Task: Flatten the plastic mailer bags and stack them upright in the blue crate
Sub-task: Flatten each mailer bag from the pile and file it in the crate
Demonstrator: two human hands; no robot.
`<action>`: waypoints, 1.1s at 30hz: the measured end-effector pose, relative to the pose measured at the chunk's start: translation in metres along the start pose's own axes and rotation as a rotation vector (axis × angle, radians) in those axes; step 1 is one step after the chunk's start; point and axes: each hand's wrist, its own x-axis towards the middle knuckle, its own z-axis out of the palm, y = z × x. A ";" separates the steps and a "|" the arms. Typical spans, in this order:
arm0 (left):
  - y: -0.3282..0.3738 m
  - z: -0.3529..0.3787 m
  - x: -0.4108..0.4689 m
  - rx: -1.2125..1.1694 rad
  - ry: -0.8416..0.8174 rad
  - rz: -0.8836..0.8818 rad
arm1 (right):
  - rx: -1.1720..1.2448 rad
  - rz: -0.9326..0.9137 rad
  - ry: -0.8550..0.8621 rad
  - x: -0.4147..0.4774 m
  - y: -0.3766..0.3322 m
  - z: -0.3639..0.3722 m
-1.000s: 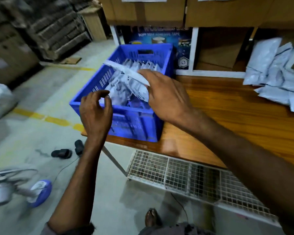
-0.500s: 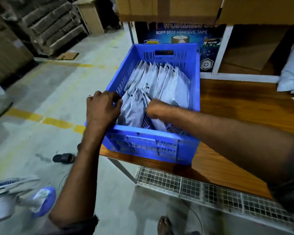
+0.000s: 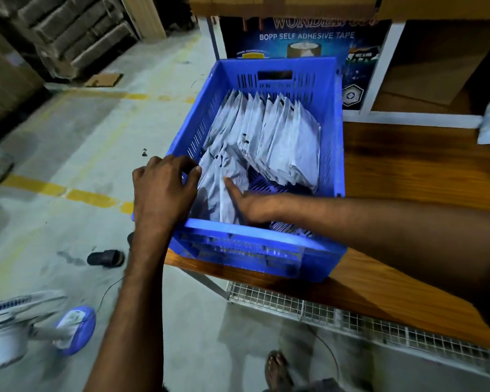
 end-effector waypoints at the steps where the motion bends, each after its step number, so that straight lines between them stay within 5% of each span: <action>1: 0.000 0.000 0.000 0.002 0.002 0.000 | -0.026 -0.020 0.039 0.004 -0.002 0.004; 14: 0.001 0.000 -0.001 0.009 0.003 -0.002 | -0.170 -0.026 0.145 0.001 -0.001 -0.008; 25: 0.028 -0.007 -0.020 -0.095 0.175 -0.143 | -0.348 -0.155 0.786 -0.104 0.042 -0.048; 30: 0.106 0.007 -0.058 -0.276 0.225 -0.047 | -0.256 -0.244 1.088 -0.152 0.103 -0.014; 33: 0.172 0.016 -0.086 -0.344 0.286 -0.004 | -0.131 -0.208 1.125 -0.182 0.149 0.009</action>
